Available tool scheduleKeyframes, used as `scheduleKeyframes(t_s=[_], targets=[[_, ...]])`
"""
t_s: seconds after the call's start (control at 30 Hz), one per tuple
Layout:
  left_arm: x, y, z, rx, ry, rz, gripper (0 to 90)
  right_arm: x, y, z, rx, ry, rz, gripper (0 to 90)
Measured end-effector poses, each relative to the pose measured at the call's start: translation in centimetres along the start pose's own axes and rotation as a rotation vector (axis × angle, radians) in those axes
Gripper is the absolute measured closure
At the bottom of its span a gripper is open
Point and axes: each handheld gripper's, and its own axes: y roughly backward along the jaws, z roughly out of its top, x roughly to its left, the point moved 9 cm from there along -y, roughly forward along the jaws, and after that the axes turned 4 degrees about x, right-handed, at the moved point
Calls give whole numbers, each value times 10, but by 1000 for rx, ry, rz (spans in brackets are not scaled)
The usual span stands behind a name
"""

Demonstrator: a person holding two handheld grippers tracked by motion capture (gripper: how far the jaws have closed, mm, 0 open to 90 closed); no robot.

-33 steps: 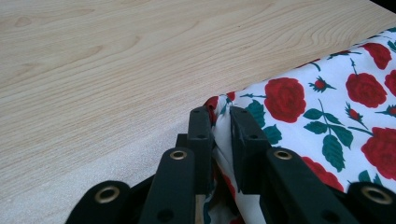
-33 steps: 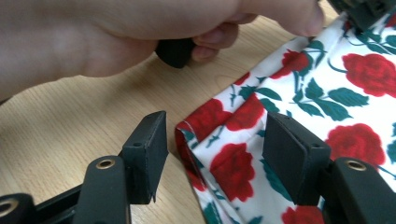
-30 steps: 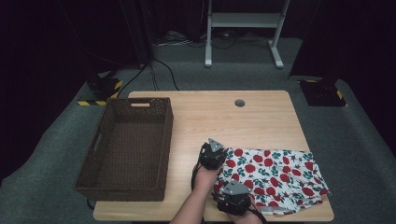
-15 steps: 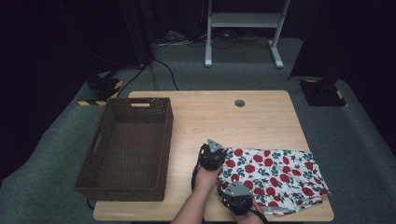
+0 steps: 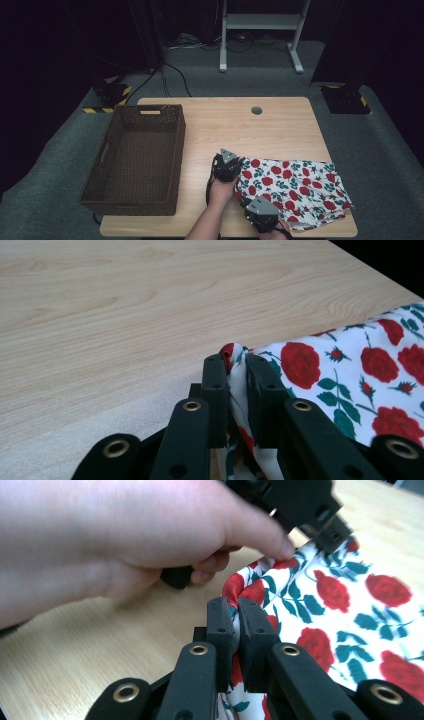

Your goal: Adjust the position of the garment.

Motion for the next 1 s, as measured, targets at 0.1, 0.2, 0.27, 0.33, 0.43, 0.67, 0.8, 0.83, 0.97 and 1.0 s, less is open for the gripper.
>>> scheduleKeyframes(t_s=[0.1, 0.2, 0.27, 0.33, 0.43, 0.67, 0.8, 0.83, 0.97, 1.0], targets=[[0, 7, 10, -22, 7, 2, 798, -3, 6, 9, -25, 2, -7, 856], [5, 17, 21, -41, 15, 11, 799, -4, 10, 22, -50, 5, -4, 856], [10, 28, 31, -62, 18, 19, 799, -2, 13, 33, -69, 8, 2, 855], [16, 41, 40, -74, 15, 28, 799, 1, 15, 47, -95, 3, 19, 855], [31, 65, 53, -95, 21, 61, 799, 7, 17, 65, -126, 0, 39, 855], [52, 113, 83, -158, 39, 122, 799, 19, 25, 111, -200, 7, 86, 855], [43, 113, 97, -173, 34, 119, 799, 14, 31, 118, -213, 9, 74, 855], [39, 110, 99, -173, 33, 115, 799, 11, 32, 118, -213, 9, 69, 855], [22, 98, 109, -174, 17, 107, 798, -5, 40, 112, -213, -4, 37, 855], [18, 94, 110, -174, 14, 106, 798, -9, 42, 110, -215, -8, 32, 855]])
